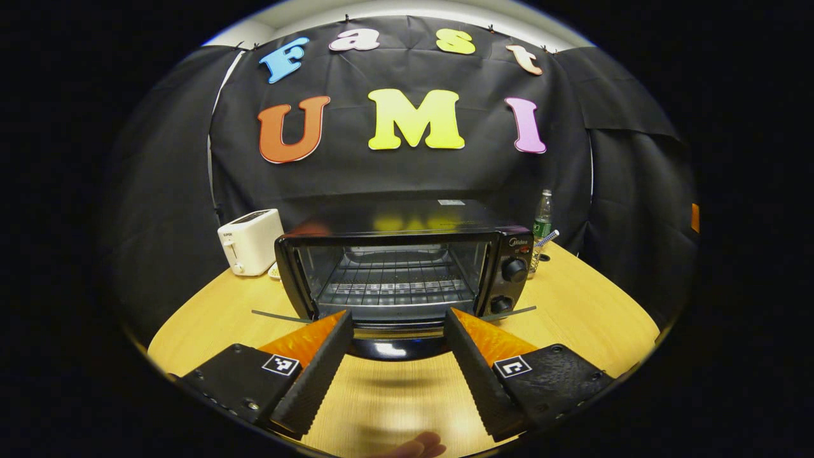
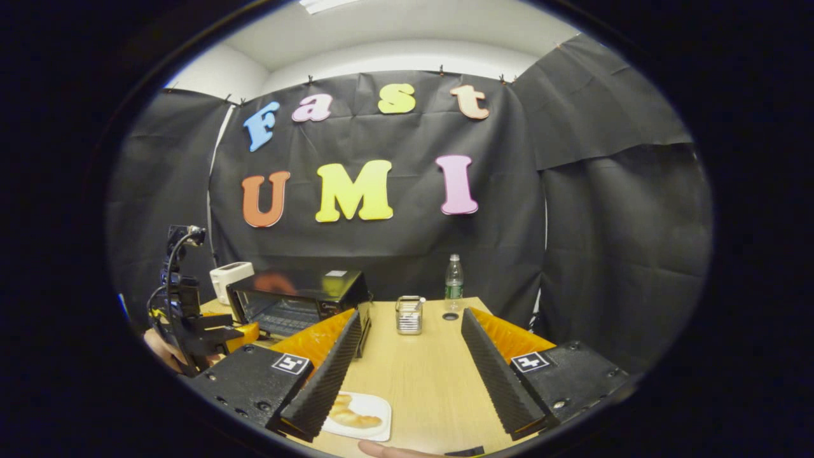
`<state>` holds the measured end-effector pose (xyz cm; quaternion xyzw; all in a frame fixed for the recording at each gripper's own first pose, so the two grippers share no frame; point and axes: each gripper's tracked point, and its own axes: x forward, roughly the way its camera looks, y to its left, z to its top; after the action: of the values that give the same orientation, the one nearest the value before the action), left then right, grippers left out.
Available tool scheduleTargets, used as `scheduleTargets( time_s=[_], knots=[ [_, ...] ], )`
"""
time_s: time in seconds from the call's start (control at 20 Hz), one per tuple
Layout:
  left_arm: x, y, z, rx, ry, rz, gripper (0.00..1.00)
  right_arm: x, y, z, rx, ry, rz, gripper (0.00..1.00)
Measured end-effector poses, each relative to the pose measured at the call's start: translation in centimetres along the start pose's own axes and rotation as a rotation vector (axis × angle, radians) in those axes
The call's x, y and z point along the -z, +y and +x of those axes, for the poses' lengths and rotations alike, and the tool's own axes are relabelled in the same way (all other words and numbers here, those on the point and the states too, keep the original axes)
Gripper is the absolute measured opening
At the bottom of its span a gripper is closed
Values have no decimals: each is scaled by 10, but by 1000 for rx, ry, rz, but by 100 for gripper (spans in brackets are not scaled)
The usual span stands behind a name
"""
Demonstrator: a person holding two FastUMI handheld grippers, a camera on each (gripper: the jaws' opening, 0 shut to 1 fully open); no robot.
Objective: Open the electric oven with the left hand, put the food in, and close the electric oven.
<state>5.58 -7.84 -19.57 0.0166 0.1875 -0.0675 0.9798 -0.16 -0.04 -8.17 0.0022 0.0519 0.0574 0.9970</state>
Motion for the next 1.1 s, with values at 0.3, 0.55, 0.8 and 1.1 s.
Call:
scheduleTargets(
  time_s=[0.3,0.55,0.8,1.1],
  knots=[
    [37,-2,-15,1,46,-1,96,19,9,3,-4,38,-27,100],
    [76,-3,-21,5,134,-5,96,35,24,8,-19,75,-35,98],
    [120,-3,-17,10,255,-35,94,51,39,13,-38,107,-64,97],
    [113,3,-24,36,190,-100,94,69,43,16,-38,140,-87,97]
  ],
)
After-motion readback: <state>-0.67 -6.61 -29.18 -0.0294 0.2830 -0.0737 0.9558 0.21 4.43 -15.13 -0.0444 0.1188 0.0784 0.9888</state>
